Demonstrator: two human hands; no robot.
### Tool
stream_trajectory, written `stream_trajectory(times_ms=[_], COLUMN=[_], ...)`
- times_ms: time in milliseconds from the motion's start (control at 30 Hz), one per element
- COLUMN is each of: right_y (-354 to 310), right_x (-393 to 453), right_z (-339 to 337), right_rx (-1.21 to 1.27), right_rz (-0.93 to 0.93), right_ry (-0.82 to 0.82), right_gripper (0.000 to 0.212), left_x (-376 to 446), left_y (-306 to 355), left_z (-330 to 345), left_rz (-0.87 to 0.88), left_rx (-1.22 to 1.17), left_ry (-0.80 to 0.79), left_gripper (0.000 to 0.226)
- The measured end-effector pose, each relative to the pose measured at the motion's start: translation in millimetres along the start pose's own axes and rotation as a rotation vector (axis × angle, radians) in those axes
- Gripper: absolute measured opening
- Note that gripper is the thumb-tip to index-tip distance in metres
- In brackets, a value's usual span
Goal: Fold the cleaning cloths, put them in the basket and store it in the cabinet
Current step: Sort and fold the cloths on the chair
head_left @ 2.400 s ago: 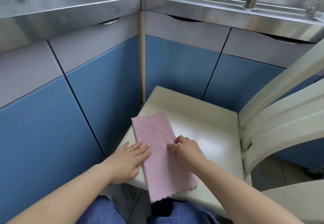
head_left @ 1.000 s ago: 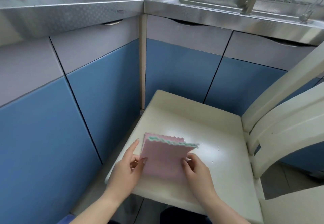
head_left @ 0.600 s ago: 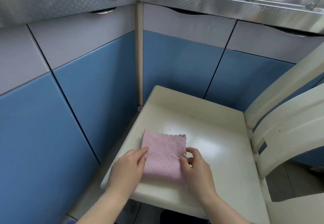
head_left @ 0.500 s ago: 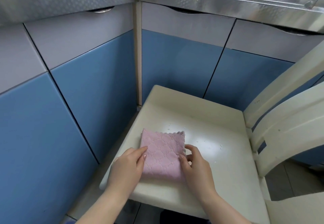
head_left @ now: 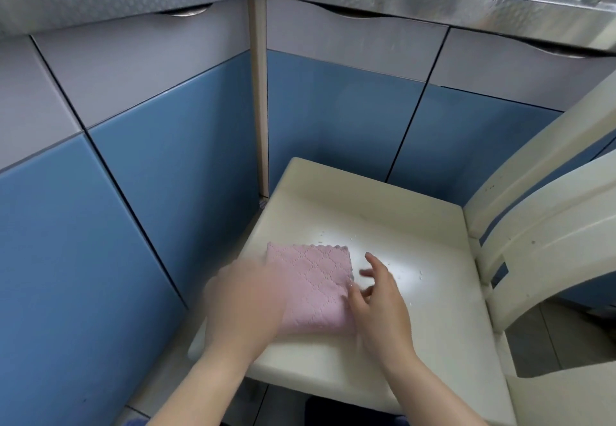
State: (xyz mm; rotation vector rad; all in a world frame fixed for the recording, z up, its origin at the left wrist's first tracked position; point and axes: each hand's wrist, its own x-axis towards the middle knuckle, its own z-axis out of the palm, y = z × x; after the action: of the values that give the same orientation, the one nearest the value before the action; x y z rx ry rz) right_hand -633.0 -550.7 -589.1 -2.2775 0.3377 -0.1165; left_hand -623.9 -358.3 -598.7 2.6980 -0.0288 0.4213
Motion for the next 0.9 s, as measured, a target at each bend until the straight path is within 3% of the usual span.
stream_trajectory(times_ms=[100,200,300,367,533,700,833,900], right_y=[-9,-25,-21,-13,-1,-13,-9,-7], right_x=[11,20,25,26,27,32,28,20], right_z=[6,22,34,35,31,17,-8,-12], right_rx=[-0.113,-0.37,-0.587,-0.635,-0.645,-0.669,-0.514,-0.458], right_rz=[-0.253,-0.396,-0.393,-0.369,-0.234,-0.193,-0.119,-0.084], right_ry=[0.066,-0.085,-0.301,-0.335,-0.324,-0.407,-0.249,-0.257], right_gripper=[0.046,0.05,0.067,0.082,0.087,0.072,0.062,0.051], left_x=[10,21,24,25,26,26,13,7], left_y=[15,26,20,12,5,6,-9,-9], left_z=[-2,10,25,30,27,17,-6,-14], left_rz=[0.166,0.22,0.184,0.188,0.092,0.062,0.052,0.091], left_rx=[0.047,0.19,0.274,0.276,0.277,0.3,0.235,0.206], left_ry=[-0.008,-0.244,-0.428,-0.452,-0.48,-0.512,-0.398,-0.375], left_gripper=[0.045,0.051,0.062,0.076,0.096,0.082,0.073,0.062])
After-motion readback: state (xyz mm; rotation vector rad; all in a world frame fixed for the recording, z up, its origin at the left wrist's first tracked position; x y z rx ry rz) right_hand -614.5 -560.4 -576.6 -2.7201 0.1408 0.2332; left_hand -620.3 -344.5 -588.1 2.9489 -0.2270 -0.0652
